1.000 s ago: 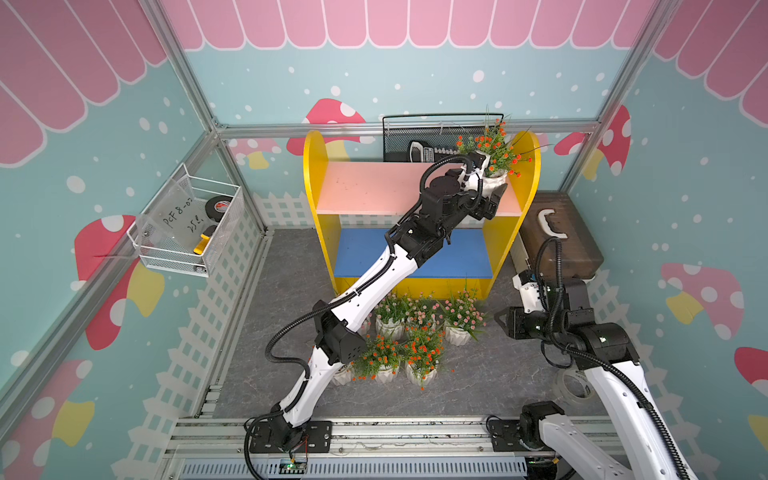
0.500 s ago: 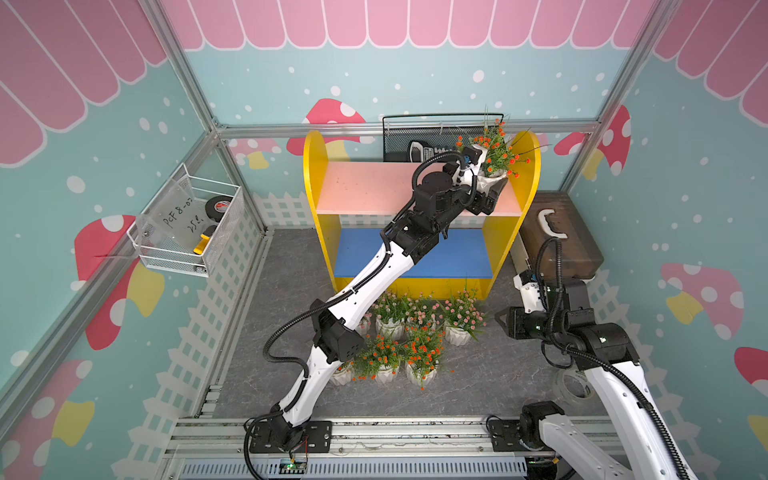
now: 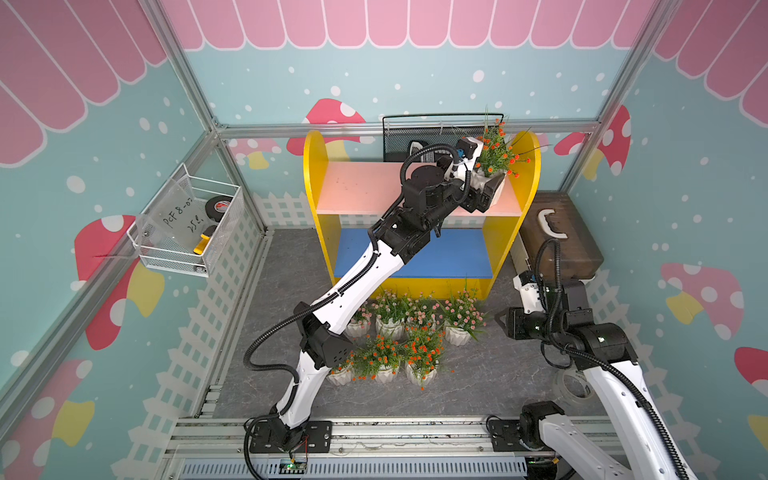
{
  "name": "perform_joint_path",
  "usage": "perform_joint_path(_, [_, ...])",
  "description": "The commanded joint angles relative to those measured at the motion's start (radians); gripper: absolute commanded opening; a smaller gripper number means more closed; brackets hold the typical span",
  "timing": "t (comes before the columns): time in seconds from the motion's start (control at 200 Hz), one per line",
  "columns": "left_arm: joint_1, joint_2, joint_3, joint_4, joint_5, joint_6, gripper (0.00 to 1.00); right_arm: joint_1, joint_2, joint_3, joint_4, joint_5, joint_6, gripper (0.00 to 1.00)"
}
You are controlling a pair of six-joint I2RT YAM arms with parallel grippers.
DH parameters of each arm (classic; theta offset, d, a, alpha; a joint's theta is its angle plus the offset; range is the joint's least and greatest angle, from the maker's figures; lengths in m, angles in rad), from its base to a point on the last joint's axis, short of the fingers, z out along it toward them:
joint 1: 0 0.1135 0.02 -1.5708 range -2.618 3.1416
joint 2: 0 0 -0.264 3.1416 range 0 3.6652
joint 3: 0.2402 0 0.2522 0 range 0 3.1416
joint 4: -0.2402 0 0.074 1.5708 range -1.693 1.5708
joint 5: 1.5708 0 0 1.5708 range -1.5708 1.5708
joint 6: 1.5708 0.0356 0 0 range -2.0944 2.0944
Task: Place the baby's breath potted plants on the rack by color
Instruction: Place the baby's breath potted plant on the rack.
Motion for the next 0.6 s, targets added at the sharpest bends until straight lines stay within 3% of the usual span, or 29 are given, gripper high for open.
perform_joint_path(0.0, [0.014,-0.053,-0.054,-0.049,-0.019,0.025,0.94,-0.003,-0.01,-0.014,0.008,0.012,-0.015,0.46])
perform_joint_path(0.285, [0.013,-0.12,-0.195,-0.043,-0.051,0.023,0.88,-0.004,-0.012,-0.015,0.009,0.012,-0.016,0.46])
perform_joint_path(0.595, [0.006,-0.111,-0.202,-0.047,-0.022,0.025,0.72,-0.004,-0.024,-0.017,0.008,0.021,-0.015,0.46])
